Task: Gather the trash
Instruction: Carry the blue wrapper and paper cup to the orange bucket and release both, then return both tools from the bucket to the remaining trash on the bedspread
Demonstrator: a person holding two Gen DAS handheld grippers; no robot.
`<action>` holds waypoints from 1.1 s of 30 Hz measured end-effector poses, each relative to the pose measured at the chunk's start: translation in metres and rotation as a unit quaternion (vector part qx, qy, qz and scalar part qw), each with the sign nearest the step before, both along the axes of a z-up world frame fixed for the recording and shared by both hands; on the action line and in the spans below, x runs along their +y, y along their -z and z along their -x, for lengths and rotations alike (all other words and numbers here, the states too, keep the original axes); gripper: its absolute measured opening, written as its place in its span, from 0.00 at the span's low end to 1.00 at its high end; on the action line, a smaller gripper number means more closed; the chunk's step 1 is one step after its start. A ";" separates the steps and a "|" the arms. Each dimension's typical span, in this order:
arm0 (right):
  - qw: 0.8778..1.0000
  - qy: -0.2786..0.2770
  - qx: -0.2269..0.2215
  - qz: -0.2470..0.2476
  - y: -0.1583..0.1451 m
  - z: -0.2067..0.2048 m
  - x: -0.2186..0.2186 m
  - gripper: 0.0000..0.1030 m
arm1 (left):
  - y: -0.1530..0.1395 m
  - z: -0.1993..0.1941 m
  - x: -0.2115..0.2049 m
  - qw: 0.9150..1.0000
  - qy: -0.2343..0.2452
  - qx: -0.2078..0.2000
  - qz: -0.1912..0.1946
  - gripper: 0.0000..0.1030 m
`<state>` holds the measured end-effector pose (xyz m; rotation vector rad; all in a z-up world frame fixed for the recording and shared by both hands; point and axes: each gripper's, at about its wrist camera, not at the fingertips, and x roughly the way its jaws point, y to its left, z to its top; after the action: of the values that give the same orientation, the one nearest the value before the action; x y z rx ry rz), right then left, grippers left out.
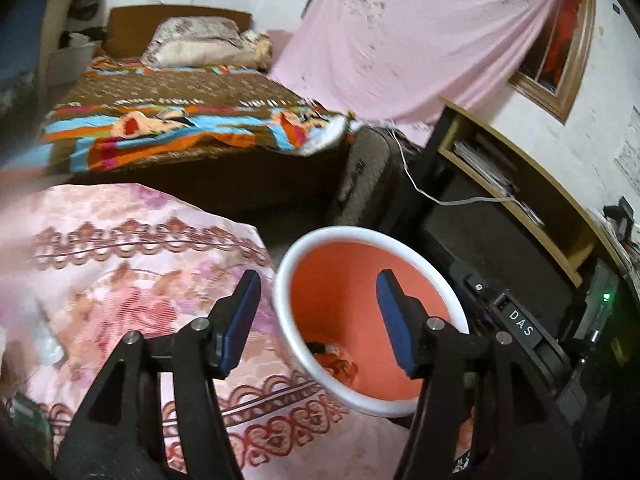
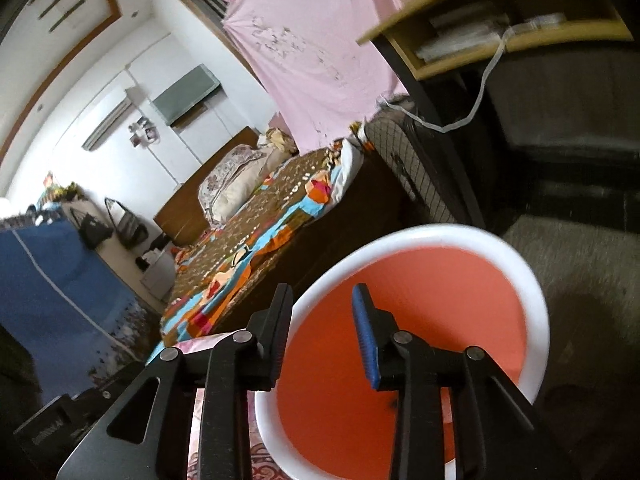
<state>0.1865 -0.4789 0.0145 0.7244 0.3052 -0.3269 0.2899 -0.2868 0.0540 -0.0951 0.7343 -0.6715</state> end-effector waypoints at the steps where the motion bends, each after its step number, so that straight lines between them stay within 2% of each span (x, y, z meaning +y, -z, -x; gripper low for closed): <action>1: 1.000 0.001 0.000 0.014 -0.004 0.000 0.004 0.29 | -0.002 0.003 0.005 1.000 -0.010 -0.008 0.001 0.46; 3: 0.999 0.000 -0.004 0.043 -0.011 0.001 0.013 0.30 | -0.005 0.007 0.015 0.999 -0.030 -0.023 0.003 0.50; 5: 0.998 -0.003 -0.007 0.068 -0.017 0.000 0.022 0.36 | -0.009 0.013 0.028 0.998 -0.051 -0.042 0.004 0.56; 7: 0.996 -0.007 -0.016 0.091 -0.022 0.001 0.032 0.50 | -0.013 0.018 0.040 0.996 -0.070 -0.063 0.002 0.58; 12: 0.990 -0.031 -0.055 0.123 -0.035 0.003 0.059 0.52 | -0.020 0.038 0.080 0.986 -0.122 -0.110 0.001 0.68; 14: 0.987 -0.044 -0.072 0.135 -0.040 0.005 0.070 0.59 | -0.022 0.050 0.101 0.980 -0.150 -0.131 0.009 0.72; 16: 0.983 -0.055 -0.092 0.148 -0.046 0.008 0.082 0.74 | -0.024 0.058 0.121 0.975 -0.170 -0.145 0.013 0.77; 17: 0.981 -0.060 -0.100 0.153 -0.048 0.009 0.086 0.75 | -0.025 0.063 0.131 0.971 -0.182 -0.153 0.015 0.84; 19: 0.977 -0.072 -0.116 0.163 -0.052 0.012 0.097 0.79 | -0.029 0.072 0.146 0.962 -0.209 -0.173 0.018 0.89; 20: 0.975 -0.078 -0.123 0.168 -0.054 0.013 0.103 0.81 | -0.030 0.077 0.152 0.958 -0.220 -0.184 0.021 0.89; 22: 0.972 -0.083 -0.133 0.172 -0.056 0.015 0.110 0.97 | -0.032 0.084 0.168 0.951 -0.239 -0.197 0.025 0.89; 23: 0.971 -0.085 -0.140 0.175 -0.057 0.016 0.114 1.00 | -0.031 0.087 0.175 0.947 -0.249 -0.200 0.024 0.89; 33: 0.946 -0.147 -0.172 0.230 -0.061 0.022 0.164 1.00 | -0.018 0.111 0.225 0.925 -0.305 -0.229 -0.004 0.89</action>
<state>0.1644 -0.3154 0.0759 0.2572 -0.0027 0.0200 0.1785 -0.0622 0.0718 -0.1443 0.2252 -0.0786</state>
